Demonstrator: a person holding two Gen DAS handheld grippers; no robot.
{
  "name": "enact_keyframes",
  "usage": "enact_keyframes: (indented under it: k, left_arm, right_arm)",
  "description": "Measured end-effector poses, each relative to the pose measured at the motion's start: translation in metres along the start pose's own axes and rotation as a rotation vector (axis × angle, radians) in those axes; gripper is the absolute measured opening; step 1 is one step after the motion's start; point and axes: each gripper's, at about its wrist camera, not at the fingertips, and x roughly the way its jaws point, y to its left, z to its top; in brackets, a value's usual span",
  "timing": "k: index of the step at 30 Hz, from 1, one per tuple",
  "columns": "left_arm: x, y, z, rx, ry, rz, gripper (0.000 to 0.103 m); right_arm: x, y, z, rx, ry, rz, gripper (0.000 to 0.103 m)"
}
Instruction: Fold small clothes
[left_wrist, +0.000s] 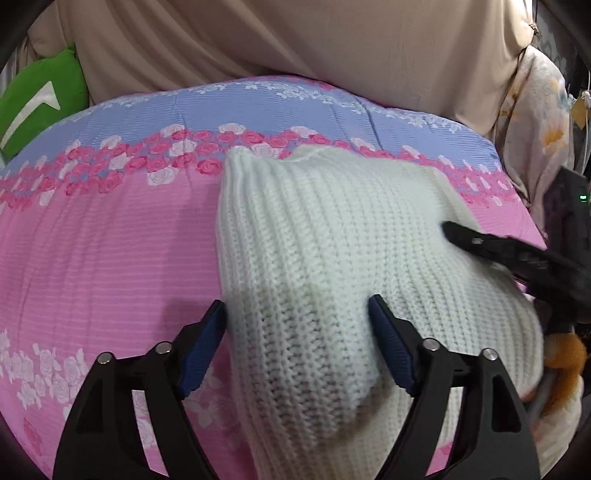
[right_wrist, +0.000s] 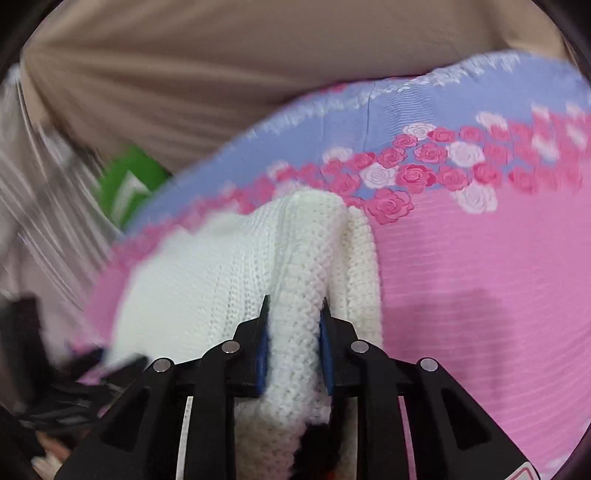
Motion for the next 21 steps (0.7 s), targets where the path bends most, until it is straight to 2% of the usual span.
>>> enact_keyframes:
  k: [2,4,8,10,11,12,13,14,15,17,19,21]
  left_arm:
    - [-0.003,0.002,0.0,-0.011,0.003,-0.009,0.079]
    - [-0.018,0.005,0.0,-0.02,-0.018,-0.034,0.076]
    - [-0.058,-0.002,-0.006,0.014,-0.074,-0.084,0.075]
    - [-0.065,-0.009,-0.014,0.033,-0.061,-0.11,0.075]
    - [-0.062,-0.013,-0.019,0.05,-0.043,-0.109,0.075]
    - [-0.053,-0.017,-0.026,0.069,-0.014,-0.09,0.075]
    - [-0.044,-0.018,-0.033,0.081,0.006,-0.042,0.075]
    - [-0.033,-0.016,-0.039,0.091,0.031,0.005,0.076]
    - [-0.024,-0.013,-0.045,0.087,0.061,0.009,0.077]
    - [-0.012,0.002,-0.052,0.005,0.123,-0.062,0.077]
    - [-0.017,0.007,-0.052,-0.015,0.119,-0.07,0.077]
    - [-0.019,0.004,-0.052,0.002,0.107,-0.052,0.077]
  right_arm:
    - [-0.032,0.016,-0.004,-0.032,-0.082,-0.034,0.023]
    - [-0.062,0.034,-0.015,-0.076,-0.124,-0.013,0.024]
    - [-0.095,0.071,-0.052,-0.201,-0.12,0.002,0.025]
    - [-0.09,0.078,-0.077,-0.251,-0.056,-0.014,0.023]
    - [-0.079,0.075,-0.089,-0.279,-0.011,-0.087,0.018]
    - [-0.068,0.071,-0.099,-0.299,0.021,-0.159,0.017]
    - [-0.05,0.059,-0.111,-0.318,0.07,-0.272,0.006]
    - [-0.044,0.052,-0.116,-0.31,0.071,-0.27,0.003]
    - [-0.048,0.049,-0.117,-0.278,0.059,-0.246,0.003]
    - [-0.06,0.053,-0.112,-0.24,0.053,-0.227,0.004]
    - [-0.077,0.064,-0.11,-0.253,0.002,-0.212,0.004]
    - [-0.077,0.065,-0.111,-0.264,0.008,-0.217,0.007]
